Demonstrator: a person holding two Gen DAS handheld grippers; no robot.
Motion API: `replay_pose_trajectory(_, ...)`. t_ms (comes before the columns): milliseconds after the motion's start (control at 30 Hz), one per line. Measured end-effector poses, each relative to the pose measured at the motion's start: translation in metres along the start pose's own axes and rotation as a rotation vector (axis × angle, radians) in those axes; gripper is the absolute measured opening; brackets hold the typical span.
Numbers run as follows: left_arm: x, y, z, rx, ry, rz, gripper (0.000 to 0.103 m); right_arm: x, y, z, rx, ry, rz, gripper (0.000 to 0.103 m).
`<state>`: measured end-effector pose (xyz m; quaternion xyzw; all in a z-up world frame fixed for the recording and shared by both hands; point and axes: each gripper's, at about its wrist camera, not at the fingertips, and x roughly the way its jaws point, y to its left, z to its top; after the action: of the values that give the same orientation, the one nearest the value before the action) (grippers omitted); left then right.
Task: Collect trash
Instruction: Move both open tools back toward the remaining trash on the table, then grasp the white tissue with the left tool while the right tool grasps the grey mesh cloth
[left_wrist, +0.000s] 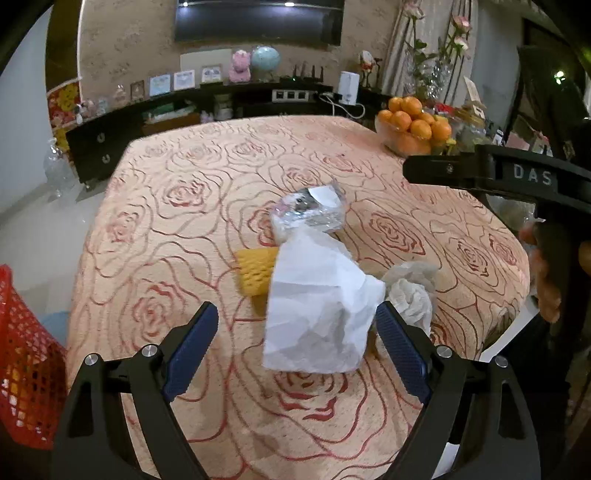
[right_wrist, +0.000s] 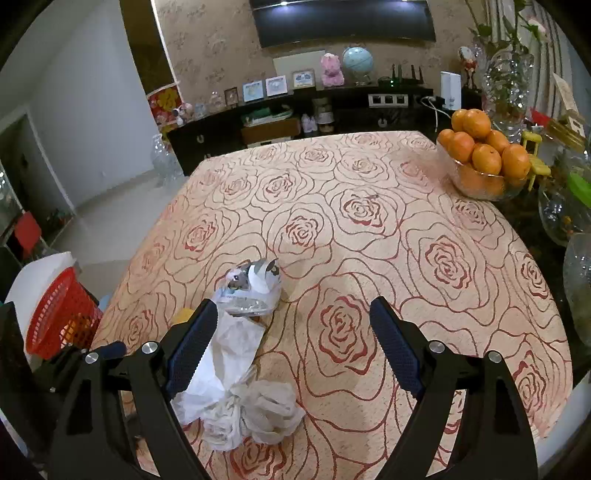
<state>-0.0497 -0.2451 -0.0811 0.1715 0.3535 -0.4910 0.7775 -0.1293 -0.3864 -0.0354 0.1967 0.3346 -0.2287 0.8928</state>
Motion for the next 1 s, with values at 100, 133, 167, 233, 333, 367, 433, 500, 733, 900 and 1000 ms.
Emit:
replay_pose_trajectory(100,0.017,-0.002,-0.002,-0.014,0.068,-0.041,0.084,0.003,0.004,-0.003,-0.013,0.011,-0.001,0.082)
replay_pose_trajectory(133,0.023,-0.003,-0.006,-0.021,0.094,-0.054,0.083,0.004,0.005,-0.003,-0.017,0.014,0.0,0.082)
replay_pose_trajectory(167,0.027,-0.004,-0.007,-0.023,0.107,-0.062,0.082,0.004,0.005,-0.004,-0.021,0.016,-0.001,0.082)
replay_pose_trajectory(233,0.033,-0.007,-0.009,-0.014,0.128,-0.072,0.065,0.004,0.006,-0.005,-0.025,0.017,-0.002,0.082)
replay_pose_trajectory(333,0.035,-0.01,-0.01,0.005,0.134,-0.066,0.042,0.005,0.005,-0.007,-0.021,0.023,-0.005,0.082)
replay_pose_trajectory(367,0.035,-0.009,-0.01,0.0,0.137,-0.074,0.03,0.006,0.005,-0.007,-0.02,0.026,-0.005,0.082)
replay_pose_trajectory(433,0.032,-0.003,-0.01,-0.03,0.144,-0.095,0.017,0.007,0.005,-0.01,-0.018,0.036,-0.005,0.082)
replay_pose_trajectory(500,0.03,0.002,-0.01,-0.042,0.139,-0.095,0.012,0.008,0.005,-0.014,-0.018,0.043,-0.001,0.082)
replay_pose_trajectory(733,0.003,0.024,-0.006,-0.076,0.069,-0.051,0.01,0.014,0.014,-0.038,-0.028,0.099,0.046,0.082)
replay_pose_trajectory(900,-0.018,0.043,-0.004,-0.104,0.01,-0.007,0.01,0.024,0.032,-0.057,-0.093,0.154,0.045,0.082)
replay_pose_trajectory(1000,-0.03,0.053,-0.003,-0.118,-0.023,0.012,0.01,0.03,0.041,-0.065,-0.135,0.175,0.034,0.082)
